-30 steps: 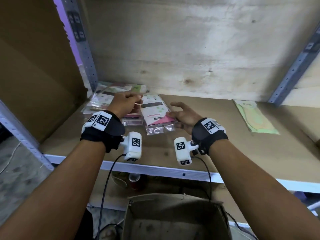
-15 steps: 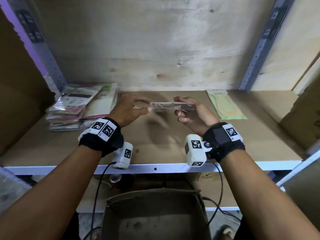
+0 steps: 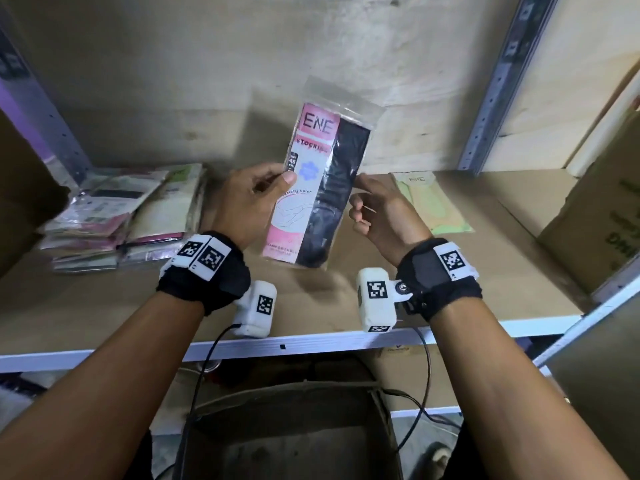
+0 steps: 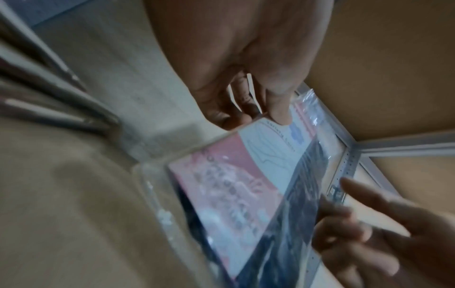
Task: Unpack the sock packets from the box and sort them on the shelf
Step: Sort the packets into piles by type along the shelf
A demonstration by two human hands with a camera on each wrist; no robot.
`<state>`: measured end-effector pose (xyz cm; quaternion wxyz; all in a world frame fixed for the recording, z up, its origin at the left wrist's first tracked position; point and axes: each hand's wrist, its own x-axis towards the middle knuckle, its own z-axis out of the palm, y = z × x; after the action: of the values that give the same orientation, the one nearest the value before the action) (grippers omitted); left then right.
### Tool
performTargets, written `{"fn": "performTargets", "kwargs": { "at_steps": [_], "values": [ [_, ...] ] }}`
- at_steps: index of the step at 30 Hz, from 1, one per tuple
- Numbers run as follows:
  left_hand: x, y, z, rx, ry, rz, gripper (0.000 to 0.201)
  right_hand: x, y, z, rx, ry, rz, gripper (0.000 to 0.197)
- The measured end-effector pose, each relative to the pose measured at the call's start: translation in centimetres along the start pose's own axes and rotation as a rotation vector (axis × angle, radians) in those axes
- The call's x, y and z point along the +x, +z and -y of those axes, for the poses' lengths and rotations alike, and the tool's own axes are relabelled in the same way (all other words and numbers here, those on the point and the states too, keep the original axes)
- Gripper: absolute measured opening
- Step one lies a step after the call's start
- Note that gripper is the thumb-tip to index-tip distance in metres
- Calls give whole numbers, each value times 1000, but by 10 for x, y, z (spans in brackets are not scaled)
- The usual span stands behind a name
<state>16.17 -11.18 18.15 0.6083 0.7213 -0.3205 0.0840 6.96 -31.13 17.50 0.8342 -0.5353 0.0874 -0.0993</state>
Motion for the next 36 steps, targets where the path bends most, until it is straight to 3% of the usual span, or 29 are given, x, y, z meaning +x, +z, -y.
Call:
{"fn": "performTargets", "kwargs": {
  "at_steps": [3,6,10,13,16,21,23,27,33,36],
  "values": [
    [0,11,11,-59,-114,7,12,-1,-6,-10,-311,-51,-52,11],
    [-2,19,23,-111,-292,-63,18,-6,-10,-17,-552,-18,0,19],
    [-4,26,34,-245,-563,-70,23,-9,-15,-22,-497,87,67,24],
    [-5,29,39,-260,-645,-15,25,-11,-21,-21,-444,120,87,18],
    [4,27,45,-272,-604,-62,38,-15,-31,-19,-396,148,136,23],
    [24,3,56,-35,-529,-146,94,-15,-47,-15,-483,200,254,34],
    [23,-6,60,81,-497,-144,83,-16,-51,-13,-543,211,319,30],
    [21,-21,67,221,-428,-31,36,-20,-59,-10,-598,218,315,27],
    [17,-23,64,354,-329,56,47,-22,-68,-4,-623,135,186,30],
    [16,-21,59,310,-344,98,52,-23,-72,-2,-617,92,153,26]
  ]
}}
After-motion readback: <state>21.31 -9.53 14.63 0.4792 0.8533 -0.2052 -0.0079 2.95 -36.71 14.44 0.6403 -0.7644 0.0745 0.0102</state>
